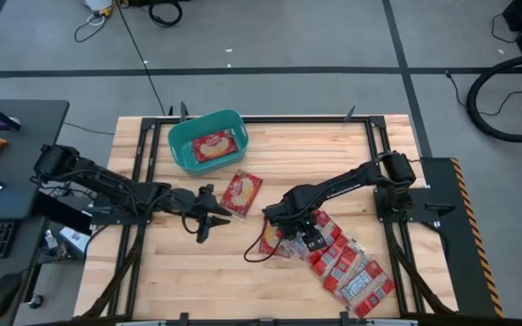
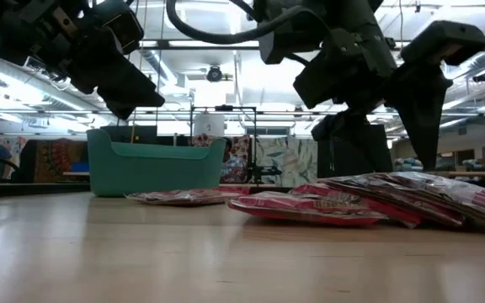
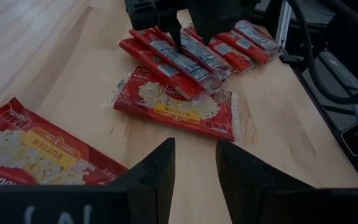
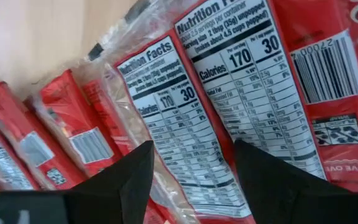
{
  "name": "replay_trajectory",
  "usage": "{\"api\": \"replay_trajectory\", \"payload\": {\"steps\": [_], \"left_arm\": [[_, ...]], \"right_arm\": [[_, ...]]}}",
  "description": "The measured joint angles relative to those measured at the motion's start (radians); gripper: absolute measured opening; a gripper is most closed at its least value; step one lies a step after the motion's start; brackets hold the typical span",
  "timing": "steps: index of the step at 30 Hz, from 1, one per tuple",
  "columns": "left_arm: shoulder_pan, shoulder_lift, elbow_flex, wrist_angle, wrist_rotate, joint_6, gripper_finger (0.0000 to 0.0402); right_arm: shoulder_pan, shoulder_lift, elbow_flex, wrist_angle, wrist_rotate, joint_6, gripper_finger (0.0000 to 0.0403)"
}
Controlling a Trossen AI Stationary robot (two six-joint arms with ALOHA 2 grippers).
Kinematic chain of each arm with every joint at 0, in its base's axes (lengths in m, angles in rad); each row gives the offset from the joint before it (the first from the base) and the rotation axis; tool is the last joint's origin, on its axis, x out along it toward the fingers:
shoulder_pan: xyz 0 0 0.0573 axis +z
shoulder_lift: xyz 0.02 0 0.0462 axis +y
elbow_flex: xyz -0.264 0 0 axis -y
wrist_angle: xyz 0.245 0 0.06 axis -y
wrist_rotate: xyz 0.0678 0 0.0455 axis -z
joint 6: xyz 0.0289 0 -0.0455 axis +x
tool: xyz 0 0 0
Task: Sort popcorn bags into baskets
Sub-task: Put the popcorn bag into the green bin
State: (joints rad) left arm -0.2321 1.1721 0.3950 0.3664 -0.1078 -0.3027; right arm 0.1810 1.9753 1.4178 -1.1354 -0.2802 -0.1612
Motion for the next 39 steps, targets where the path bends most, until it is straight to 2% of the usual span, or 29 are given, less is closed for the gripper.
{"api": "replay_trajectory", "payload": {"steps": [3, 10, 20, 27, 39], "left_arm": [[0.000, 0.000, 0.000, -0.001, 0.000, 0.000, 0.0121], [-0.002, 0.000, 0.000, -0.002, 0.000, 0.000, 0.0121], [-0.002, 0.000, 0.000, -0.006, 0.000, -0.008, 0.0121], [-0.001, -0.001, 0.000, -0.002, 0.068, -0.022, 0.0121], [-0.001, -0.001, 0.000, 0.003, 0.071, -0.027, 0.0121]], "right_arm": [[-0.004, 0.000, 0.000, -0.013, 0.016, -0.003, 0.0226], [-0.010, 0.003, 0.000, -0.038, -0.022, -0.032, 0.0221], [-0.014, 0.002, -0.071, -0.041, 0.019, -0.086, 0.0188], [-0.014, 0.002, -0.104, -0.052, 0.057, -0.142, 0.0136], [-0.015, 0.002, -0.058, -0.097, 0.142, -0.121, 0.0011]]}}
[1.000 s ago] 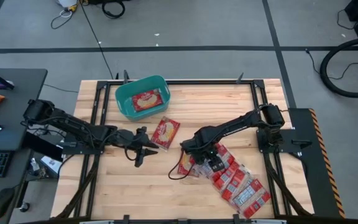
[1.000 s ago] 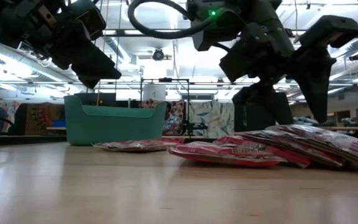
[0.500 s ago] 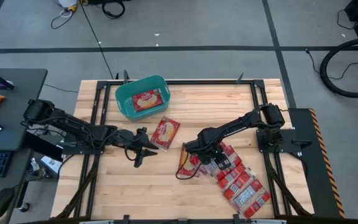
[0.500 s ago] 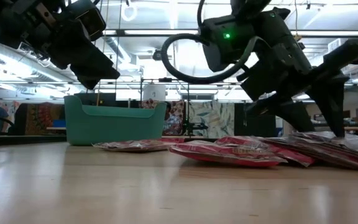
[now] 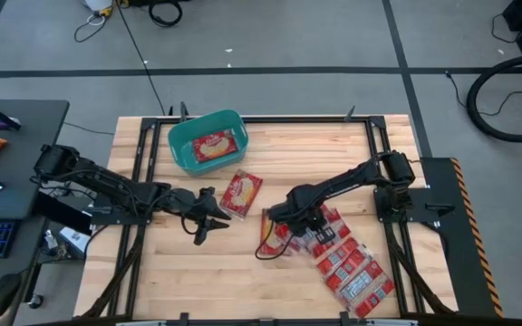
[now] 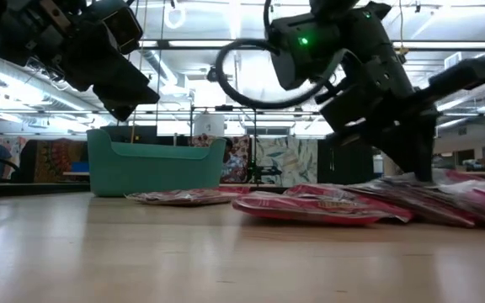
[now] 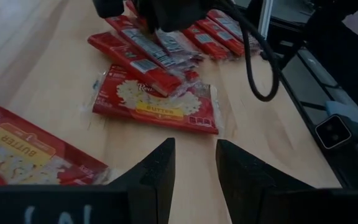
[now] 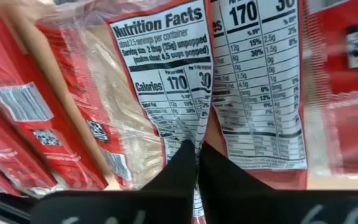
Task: Sort popcorn bags into baskets
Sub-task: Put the popcorn bag into the green bin
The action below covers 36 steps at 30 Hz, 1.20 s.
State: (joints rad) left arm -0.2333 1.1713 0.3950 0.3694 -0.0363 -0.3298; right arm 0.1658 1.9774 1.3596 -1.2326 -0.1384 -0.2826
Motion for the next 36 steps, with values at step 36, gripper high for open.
{"api": "replay_trajectory", "payload": {"steps": [36], "left_arm": [[0.000, -0.242, 0.000, -0.017, 0.000, 0.001, 0.0121]], "right_arm": [[-0.019, 0.001, 0.408, -0.297, 0.381, 0.108, 0.0005]]}}
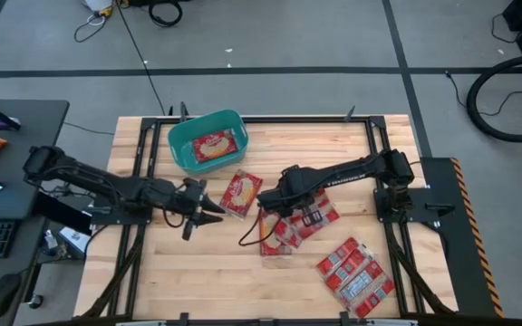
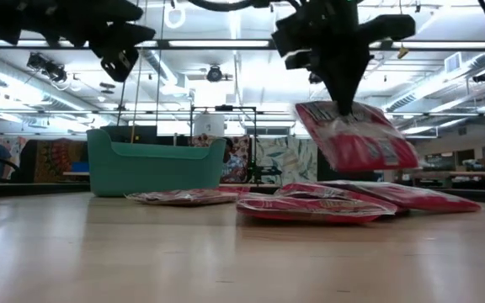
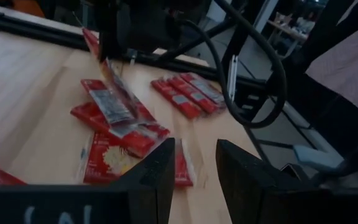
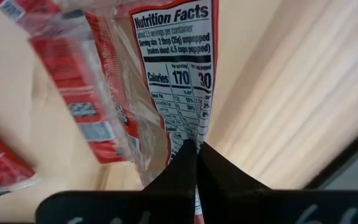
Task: Sort popcorn bags into baskets
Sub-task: Put the popcorn bag into the green bin
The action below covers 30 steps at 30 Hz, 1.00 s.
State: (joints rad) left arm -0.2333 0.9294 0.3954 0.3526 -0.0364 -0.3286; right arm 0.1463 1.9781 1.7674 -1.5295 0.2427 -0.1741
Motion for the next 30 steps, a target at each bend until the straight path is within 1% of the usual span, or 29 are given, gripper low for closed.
{"api": "replay_trajectory", "payload": {"steps": [8, 11, 17, 21, 26, 28, 30], "left_arm": [[0.000, -0.061, 0.000, -0.040, 0.000, 0.013, 0.0121], [0.000, -0.085, 0.000, -0.045, -0.001, 0.042, 0.0121], [0.000, -0.166, 0.000, -0.072, -0.067, 0.108, 0.0121], [0.000, -0.224, -0.001, -0.122, -0.103, 0.140, 0.0121], [0.000, -0.252, -0.047, -0.120, -0.120, 0.138, 0.0121], [-0.001, -0.251, -0.076, -0.108, -0.125, 0.125, 0.0121], [-0.001, -0.251, -0.111, -0.062, -0.127, 0.113, 0.0121]], "right_arm": [[0.000, 0.000, 0.049, -0.013, 0.110, 0.026, 0.0005], [0.000, 0.000, 0.066, -0.018, 0.151, 0.041, 0.0005], [0.000, 0.000, 0.112, -0.027, 0.251, 0.080, 0.0005], [0.001, 0.000, 0.153, -0.026, 0.320, 0.101, 0.0005], [0.000, 0.000, 0.211, 0.010, 0.403, 0.122, 0.0005], [0.000, 0.000, 0.228, 0.050, 0.411, 0.122, 0.0005], [0.000, 0.000, 0.235, 0.109, 0.412, 0.108, 0.0005]]}}
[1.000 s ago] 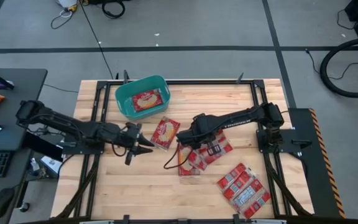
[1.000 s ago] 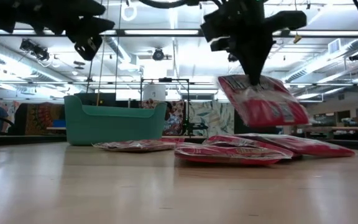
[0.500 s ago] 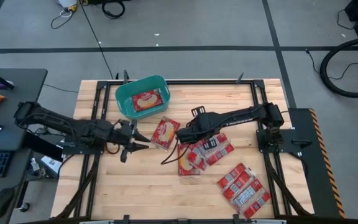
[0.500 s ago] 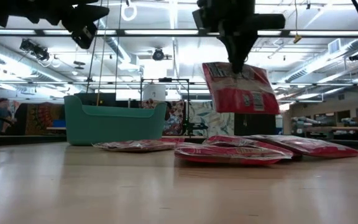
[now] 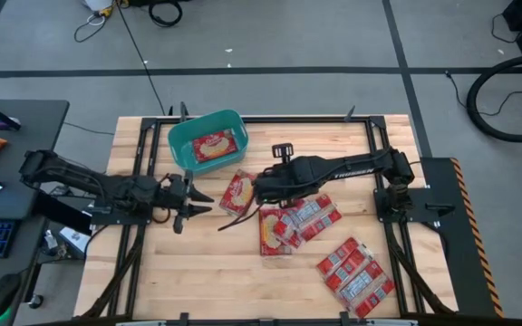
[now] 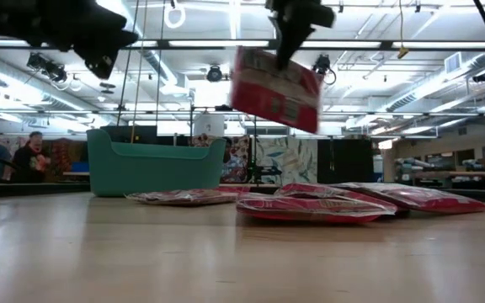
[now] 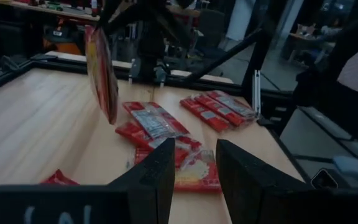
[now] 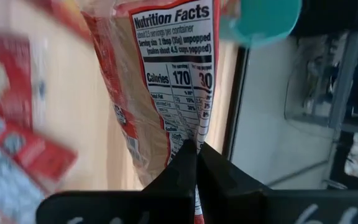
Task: Sort popcorn bags into baskets
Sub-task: Put the popcorn bag into the green bin
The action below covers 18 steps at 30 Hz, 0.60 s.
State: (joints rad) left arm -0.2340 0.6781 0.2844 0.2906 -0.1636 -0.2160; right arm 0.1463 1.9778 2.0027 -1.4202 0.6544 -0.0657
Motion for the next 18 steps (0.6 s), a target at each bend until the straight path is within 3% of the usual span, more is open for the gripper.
{"api": "replay_trajectory", "payload": {"steps": [8, 18], "left_arm": [[-0.030, -0.003, -0.129, 0.195, 0.000, 0.003, 0.0121], [-0.052, -0.094, -0.149, 0.207, -0.001, 0.155, 0.0121]], "right_arm": [[-0.022, 0.000, 0.000, 0.284, -0.023, -0.107, 0.0005], [-0.072, 0.000, -0.001, 0.603, -0.057, -0.251, 0.0005]]}}
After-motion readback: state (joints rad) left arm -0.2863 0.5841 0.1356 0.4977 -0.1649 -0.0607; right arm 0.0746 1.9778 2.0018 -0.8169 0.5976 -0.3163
